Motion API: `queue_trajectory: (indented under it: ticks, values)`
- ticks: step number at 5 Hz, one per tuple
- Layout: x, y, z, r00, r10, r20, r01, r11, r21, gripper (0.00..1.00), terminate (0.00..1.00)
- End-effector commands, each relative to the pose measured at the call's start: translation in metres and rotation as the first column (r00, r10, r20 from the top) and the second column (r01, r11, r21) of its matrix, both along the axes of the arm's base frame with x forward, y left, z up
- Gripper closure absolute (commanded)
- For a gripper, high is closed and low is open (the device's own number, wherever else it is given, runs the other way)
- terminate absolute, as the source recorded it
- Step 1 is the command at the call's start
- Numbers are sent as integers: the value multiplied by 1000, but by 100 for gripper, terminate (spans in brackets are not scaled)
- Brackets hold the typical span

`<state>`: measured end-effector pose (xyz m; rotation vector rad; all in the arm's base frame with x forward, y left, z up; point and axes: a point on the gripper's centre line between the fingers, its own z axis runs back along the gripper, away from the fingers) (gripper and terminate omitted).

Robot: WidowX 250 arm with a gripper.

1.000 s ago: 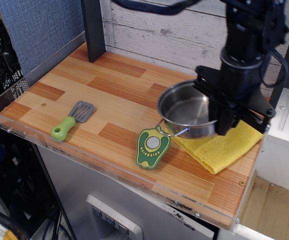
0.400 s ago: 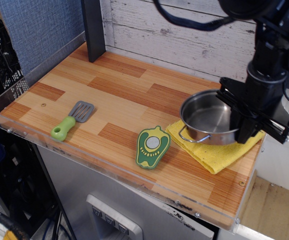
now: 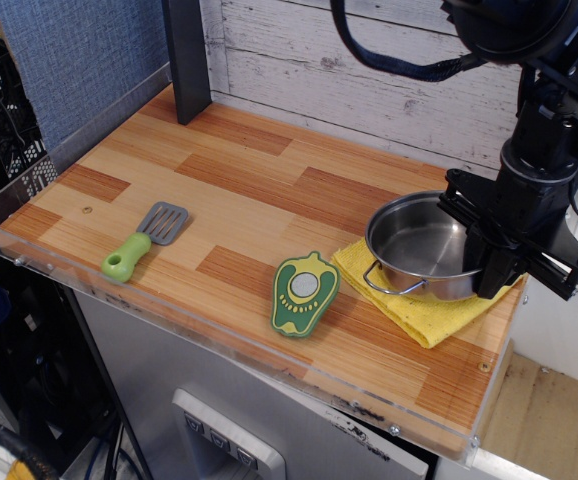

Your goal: Move the pot put on the yellow cloth

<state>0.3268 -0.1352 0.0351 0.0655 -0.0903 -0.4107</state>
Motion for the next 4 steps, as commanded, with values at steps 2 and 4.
queue_trajectory:
  ticks: [2, 4]
  values:
    - [-9, 0, 40, 997, -30, 74, 32, 999, -26, 0, 0]
    - [-42, 54, 132, 977, 153, 149, -128, 978, -166, 0, 0]
